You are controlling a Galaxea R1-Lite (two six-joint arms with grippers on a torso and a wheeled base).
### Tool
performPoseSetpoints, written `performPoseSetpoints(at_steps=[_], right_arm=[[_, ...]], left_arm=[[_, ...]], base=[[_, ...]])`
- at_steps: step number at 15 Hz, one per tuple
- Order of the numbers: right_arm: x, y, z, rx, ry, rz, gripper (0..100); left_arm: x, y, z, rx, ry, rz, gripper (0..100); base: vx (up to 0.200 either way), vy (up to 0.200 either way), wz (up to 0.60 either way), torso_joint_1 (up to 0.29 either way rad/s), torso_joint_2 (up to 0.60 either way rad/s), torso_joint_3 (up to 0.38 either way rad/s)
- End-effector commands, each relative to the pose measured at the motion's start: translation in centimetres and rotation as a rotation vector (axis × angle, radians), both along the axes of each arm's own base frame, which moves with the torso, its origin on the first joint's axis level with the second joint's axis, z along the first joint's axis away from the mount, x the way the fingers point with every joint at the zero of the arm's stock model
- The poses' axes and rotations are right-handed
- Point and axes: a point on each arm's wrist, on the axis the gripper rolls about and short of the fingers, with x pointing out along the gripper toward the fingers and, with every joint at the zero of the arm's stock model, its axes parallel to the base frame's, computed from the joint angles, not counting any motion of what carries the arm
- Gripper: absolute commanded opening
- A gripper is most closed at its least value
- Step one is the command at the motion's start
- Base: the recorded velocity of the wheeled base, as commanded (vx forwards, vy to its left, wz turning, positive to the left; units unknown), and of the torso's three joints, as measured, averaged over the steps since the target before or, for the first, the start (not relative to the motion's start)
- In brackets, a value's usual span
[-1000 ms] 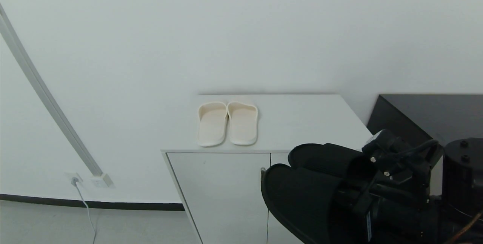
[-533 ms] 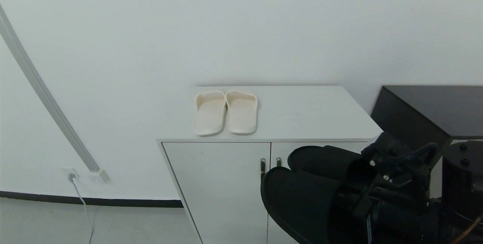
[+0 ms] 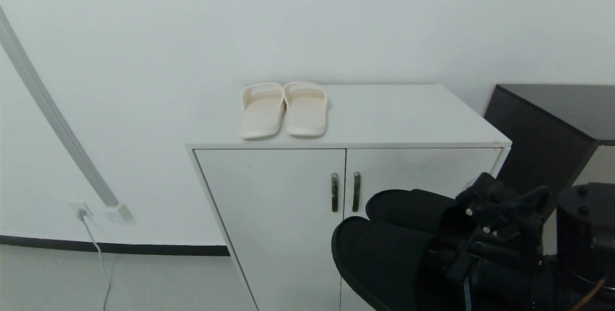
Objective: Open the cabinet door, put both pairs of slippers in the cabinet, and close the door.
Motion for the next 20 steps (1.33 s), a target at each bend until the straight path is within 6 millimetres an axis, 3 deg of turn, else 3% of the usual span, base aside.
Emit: performPoseSetpoints(at_steps=[1,12,17,20], right_arm=[[0.18,0.23,-0.48,-0.015,0.013,0.001,0],[-0.20,-0.22,-0.49,-0.017,0.007,0.000,0],[-0.36,-0.34,-0.84,-0.031,0.012,0.007,0],[-0.37,-0.35,-0.81,-0.030,0.012,0.008,0]], left_arm=[[0.00,0.00,0.00,0.000,0.000,0.001,100],[0.01,0.00,-0.04,0.000,0.002,0.001,100],[0.01,0.00,-0.04,-0.003,0.002,-0.001,100],[0.01,0.04,-0.03,-0.002,0.000,0.016,100]], base=[[0.000,0.000,0.00,-0.188,0.49,0.320],[0.000,0.000,0.00,-0.128,0.47,0.342],[0.000,0.000,0.00,-0.033,0.42,0.383],[0.000,0.000,0.00,0.001,0.11,0.108]])
